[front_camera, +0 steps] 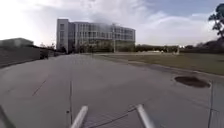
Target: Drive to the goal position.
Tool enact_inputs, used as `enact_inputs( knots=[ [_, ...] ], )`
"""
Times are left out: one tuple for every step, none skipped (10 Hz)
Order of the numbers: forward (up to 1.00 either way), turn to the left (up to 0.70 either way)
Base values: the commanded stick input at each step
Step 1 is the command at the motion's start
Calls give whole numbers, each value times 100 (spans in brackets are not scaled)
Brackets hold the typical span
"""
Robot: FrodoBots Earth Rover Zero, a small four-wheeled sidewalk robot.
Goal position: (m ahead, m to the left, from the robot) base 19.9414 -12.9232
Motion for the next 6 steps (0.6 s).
enact_inputs(
  knots=[
    [70,14],
    [70,14],
    [70,14],
    [70,14],
    [70,14],
    [70,14]
  ],
)
